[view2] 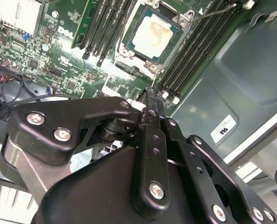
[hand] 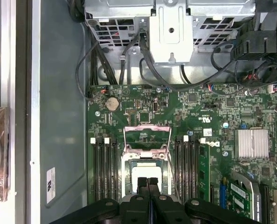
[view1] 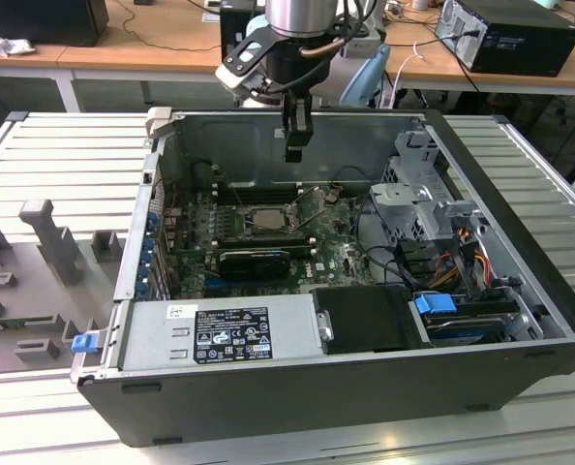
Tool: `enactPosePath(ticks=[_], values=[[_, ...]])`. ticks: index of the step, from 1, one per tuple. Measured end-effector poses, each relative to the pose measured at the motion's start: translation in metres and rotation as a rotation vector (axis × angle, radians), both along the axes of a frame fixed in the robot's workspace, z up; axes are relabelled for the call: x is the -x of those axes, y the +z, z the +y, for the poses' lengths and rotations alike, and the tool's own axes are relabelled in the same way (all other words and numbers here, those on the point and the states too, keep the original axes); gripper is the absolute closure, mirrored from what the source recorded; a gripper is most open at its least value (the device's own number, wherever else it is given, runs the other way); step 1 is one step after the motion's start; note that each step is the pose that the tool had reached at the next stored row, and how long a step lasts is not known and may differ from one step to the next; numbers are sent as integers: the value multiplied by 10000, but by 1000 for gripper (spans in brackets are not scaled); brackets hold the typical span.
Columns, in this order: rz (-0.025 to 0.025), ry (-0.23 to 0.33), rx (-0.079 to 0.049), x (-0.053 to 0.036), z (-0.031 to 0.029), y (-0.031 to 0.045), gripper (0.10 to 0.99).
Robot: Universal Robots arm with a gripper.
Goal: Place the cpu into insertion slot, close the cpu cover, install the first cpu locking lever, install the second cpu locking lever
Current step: 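Close the cpu cover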
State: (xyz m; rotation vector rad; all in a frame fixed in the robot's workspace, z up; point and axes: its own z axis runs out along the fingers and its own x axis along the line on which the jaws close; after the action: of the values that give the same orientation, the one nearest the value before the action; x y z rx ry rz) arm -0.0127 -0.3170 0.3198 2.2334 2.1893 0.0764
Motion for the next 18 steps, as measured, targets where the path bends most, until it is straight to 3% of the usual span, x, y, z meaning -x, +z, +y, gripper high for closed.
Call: enactPosePath(ticks=[5, 18], values=[[43, 66, 0, -1, 0, -75, 980], [20, 102, 15, -2, -6, -223, 980]])
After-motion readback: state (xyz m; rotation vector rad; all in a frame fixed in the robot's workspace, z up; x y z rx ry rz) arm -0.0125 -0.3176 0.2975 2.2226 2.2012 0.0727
